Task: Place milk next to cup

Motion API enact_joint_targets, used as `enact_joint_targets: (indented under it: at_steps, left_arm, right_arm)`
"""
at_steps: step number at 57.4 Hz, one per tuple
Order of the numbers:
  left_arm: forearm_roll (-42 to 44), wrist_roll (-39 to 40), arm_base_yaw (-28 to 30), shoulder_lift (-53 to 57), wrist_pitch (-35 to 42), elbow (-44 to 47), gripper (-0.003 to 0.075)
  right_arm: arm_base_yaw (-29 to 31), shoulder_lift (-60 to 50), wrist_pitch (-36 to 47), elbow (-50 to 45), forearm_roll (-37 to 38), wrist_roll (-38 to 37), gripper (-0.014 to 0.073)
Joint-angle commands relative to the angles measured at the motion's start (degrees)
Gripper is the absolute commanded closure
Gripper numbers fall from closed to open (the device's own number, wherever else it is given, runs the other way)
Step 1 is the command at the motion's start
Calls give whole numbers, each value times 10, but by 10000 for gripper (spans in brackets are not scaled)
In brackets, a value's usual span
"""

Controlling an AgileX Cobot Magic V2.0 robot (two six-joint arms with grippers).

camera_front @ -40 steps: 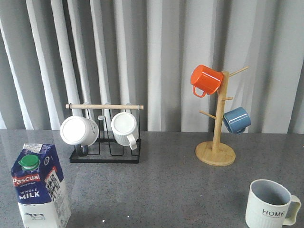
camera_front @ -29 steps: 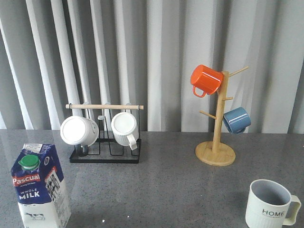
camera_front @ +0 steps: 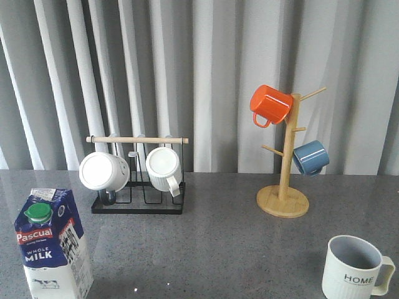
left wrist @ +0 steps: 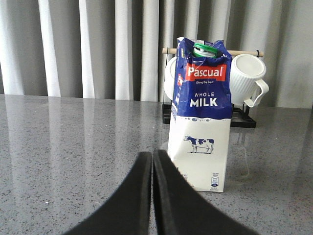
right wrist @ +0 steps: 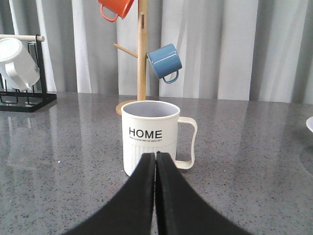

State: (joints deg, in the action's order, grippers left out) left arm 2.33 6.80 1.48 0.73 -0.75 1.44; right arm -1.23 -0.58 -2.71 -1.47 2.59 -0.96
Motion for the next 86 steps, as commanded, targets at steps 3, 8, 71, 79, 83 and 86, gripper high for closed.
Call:
enact_joint_targets:
  at_steps: [3,8,71,79,83,86]
  left_arm:
    - [0,5,2,6,40,-12,727]
    - [0,4,2,6,40,-12,727]
    - [-121,-31,-21,-515,3,-388,727]
    - [-121,-31,-21,-526,22,-388,727]
    - [-121,-31,-21,-525,27,-388,727]
    - [-121,-31,-21,-525,29,-389,725]
  right_arm:
    - [2,-7,40,-6,2,4,596]
    - [2,-7,40,-6,2,4,596]
    - [2,376,106,322,-131,58,596]
    - [2,376,44,322,-130,95,595]
    - [2,376,23,322,-130,115,591]
    - [2,376,13,322,-130,123,583]
